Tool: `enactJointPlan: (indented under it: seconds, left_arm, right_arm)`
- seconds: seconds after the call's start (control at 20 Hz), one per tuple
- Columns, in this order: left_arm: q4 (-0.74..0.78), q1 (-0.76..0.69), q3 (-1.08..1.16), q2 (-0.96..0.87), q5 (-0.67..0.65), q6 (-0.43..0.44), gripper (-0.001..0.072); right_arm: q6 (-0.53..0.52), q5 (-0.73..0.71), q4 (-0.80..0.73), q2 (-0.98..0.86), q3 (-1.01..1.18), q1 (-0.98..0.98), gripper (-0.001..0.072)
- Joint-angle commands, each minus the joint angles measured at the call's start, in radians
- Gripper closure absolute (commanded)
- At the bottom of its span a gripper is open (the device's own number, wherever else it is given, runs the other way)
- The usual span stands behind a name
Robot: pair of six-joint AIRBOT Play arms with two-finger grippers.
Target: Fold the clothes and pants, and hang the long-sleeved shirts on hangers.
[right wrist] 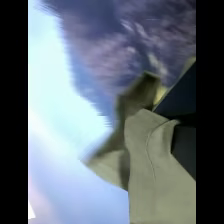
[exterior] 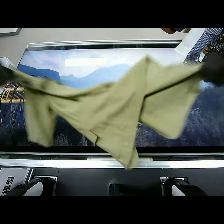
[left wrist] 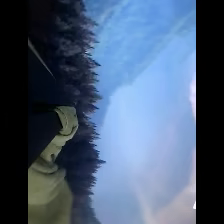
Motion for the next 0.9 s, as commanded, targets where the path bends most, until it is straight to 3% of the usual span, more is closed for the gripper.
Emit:
enactJointPlan:
  seconds: [0.0,0.2,0.4,0.45,0.5,0.55,0.6,0.65,0.75,0.85]
  left_arm:
    - [-0.017,-0.077,-0.146,-0.256,0.146,0.013,0.069]
    - [-0.057,-0.104,-0.089,-0.534,0.192,0.013,0.069]
    - [-0.054,-0.1,-0.019,-0.618,0.196,0.027,0.0688]
    - [-0.052,-0.096,-0.008,-0.613,0.192,0.028,0.0646]
    - [-0.051,-0.088,0.011,-0.604,0.174,0.029,0.0486]
    - [-0.051,-0.073,0.04,-0.591,0.133,0.04,0.0251]
    - [-0.05,-0.055,0.073,-0.573,0.078,0.06,0.0124]
    - [-0.047,-0.032,0.105,-0.545,0.01,0.063,0.0089]
    - [-0.047,0.009,0.121,-0.455,-0.1,0.062,0.0089]
    - [-0.092,0.039,0.072,-0.346,-0.132,-0.005,0.0092]
  right_arm:
    - [-0.023,-0.031,0.137,-0.32,-0.04,0.001,0.0682]
    - [-0.019,0.143,0.22,-0.583,-0.043,0.001,0.0683]
    - [-0.019,0.238,0.263,-0.656,-0.043,0.001,0.0684]
    - [-0.021,0.239,0.261,-0.654,-0.043,0.001,0.0684]
    - [-0.026,0.23,0.261,-0.653,-0.043,0.001,0.0683]
    - [-0.035,0.209,0.261,-0.65,-0.043,0.001,0.0683]
    - [-0.035,0.187,0.26,-0.645,-0.043,0.001,0.0684]
    - [-0.04,0.169,0.257,-0.638,-0.043,0.001,0.0684]
    - [-0.076,0.142,0.257,-0.615,-0.043,0.001,0.0684]
    - [-0.083,0.13,0.243,-0.591,-0.043,0.001,0.0684]
